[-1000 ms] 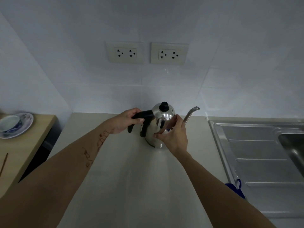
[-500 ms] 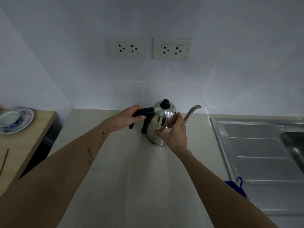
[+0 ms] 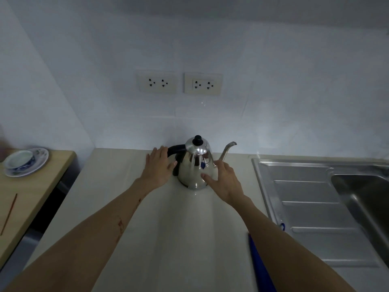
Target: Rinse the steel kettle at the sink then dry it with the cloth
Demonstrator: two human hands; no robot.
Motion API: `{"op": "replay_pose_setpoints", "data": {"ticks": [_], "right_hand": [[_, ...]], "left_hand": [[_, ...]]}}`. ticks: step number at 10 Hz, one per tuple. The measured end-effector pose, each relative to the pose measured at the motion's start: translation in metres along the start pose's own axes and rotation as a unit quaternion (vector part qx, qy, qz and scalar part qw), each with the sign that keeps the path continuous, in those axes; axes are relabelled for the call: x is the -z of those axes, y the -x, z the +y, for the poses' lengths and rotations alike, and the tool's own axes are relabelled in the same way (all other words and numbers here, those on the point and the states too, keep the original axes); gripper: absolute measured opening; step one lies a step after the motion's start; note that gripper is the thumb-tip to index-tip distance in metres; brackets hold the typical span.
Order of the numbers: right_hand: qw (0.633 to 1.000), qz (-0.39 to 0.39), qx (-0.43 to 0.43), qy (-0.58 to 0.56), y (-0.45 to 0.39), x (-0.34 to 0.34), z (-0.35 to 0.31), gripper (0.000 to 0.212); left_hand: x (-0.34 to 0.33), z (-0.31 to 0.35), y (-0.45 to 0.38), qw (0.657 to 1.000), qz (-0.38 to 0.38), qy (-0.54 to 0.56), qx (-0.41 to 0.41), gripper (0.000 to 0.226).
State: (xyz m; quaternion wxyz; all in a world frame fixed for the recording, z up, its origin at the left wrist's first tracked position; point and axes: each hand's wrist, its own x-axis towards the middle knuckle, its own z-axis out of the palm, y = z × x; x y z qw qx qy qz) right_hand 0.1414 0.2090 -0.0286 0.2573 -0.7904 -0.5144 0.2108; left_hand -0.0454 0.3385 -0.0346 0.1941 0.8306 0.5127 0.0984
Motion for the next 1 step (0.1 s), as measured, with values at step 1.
{"op": "replay_pose_setpoints", "data": {"ticks": [1], "right_hand": [[0.998, -0.026, 0.022, 0.052, 0.0156, 0.0247, 0.0046, 0.07]], "left_hand": [[0.0064, 0.0237, 0.0205, 0.998, -0.034, -0.045, 0.017, 0.06]]}}
